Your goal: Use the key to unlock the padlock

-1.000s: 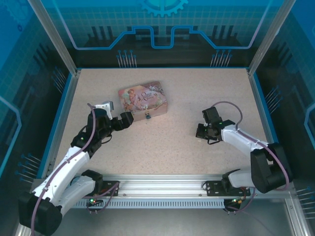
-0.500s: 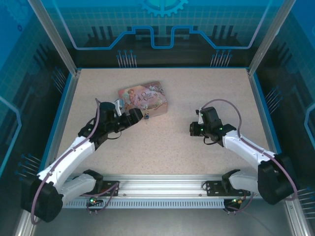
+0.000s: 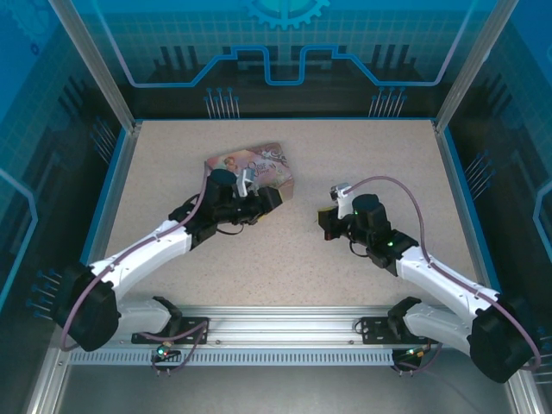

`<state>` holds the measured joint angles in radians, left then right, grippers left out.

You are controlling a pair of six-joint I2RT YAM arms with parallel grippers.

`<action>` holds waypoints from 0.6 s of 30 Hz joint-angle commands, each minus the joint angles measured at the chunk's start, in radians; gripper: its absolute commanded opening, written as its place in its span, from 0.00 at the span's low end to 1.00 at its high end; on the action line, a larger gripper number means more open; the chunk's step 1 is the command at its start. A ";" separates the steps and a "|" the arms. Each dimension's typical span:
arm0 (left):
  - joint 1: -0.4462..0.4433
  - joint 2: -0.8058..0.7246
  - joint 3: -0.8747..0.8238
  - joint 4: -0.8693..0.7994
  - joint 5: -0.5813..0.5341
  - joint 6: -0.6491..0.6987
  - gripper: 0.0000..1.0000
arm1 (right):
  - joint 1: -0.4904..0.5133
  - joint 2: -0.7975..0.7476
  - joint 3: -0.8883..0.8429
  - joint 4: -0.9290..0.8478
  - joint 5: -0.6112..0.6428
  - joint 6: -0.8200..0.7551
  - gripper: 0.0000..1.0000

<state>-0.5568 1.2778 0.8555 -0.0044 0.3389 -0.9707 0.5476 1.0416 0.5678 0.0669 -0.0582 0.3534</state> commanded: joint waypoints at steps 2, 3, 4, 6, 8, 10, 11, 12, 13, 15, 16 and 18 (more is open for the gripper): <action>-0.016 0.031 0.026 0.062 0.017 -0.040 0.62 | 0.019 0.043 0.031 -0.027 0.021 -0.023 0.00; -0.017 0.026 0.022 0.054 0.002 -0.033 0.62 | 0.019 0.065 0.044 -0.053 0.026 -0.025 0.00; -0.015 0.017 0.017 0.039 -0.018 -0.024 0.62 | 0.020 0.092 0.056 -0.074 0.025 -0.023 0.00; -0.016 -0.001 0.013 0.007 -0.052 -0.002 0.62 | 0.023 0.149 0.076 -0.106 0.022 -0.006 0.00; -0.014 -0.022 0.012 -0.030 -0.081 0.020 0.63 | 0.037 0.212 0.093 -0.119 0.024 0.013 0.00; -0.013 -0.041 0.011 -0.060 -0.098 0.039 0.63 | 0.052 0.275 0.110 -0.121 0.024 0.021 0.00; -0.012 -0.049 0.010 -0.074 -0.107 0.045 0.63 | 0.061 0.306 0.120 -0.125 0.033 0.028 0.00; -0.011 -0.058 0.006 -0.082 -0.114 0.050 0.63 | 0.064 0.330 0.127 -0.127 0.035 0.030 0.00; -0.009 -0.067 0.001 -0.092 -0.122 0.050 0.64 | 0.068 0.357 0.136 -0.132 0.034 0.034 0.00; -0.005 -0.087 -0.011 -0.102 -0.135 0.052 0.64 | 0.074 0.392 0.152 -0.157 0.042 0.040 0.00; -0.001 -0.099 -0.018 -0.107 -0.141 0.052 0.64 | 0.076 0.404 0.153 -0.172 0.048 0.042 0.00; 0.006 -0.118 -0.030 -0.118 -0.149 0.055 0.64 | 0.078 0.417 0.154 -0.210 0.060 0.048 0.00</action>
<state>-0.5610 1.1984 0.8494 -0.0753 0.2272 -0.9417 0.6109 1.4452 0.6914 -0.0719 -0.0250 0.3809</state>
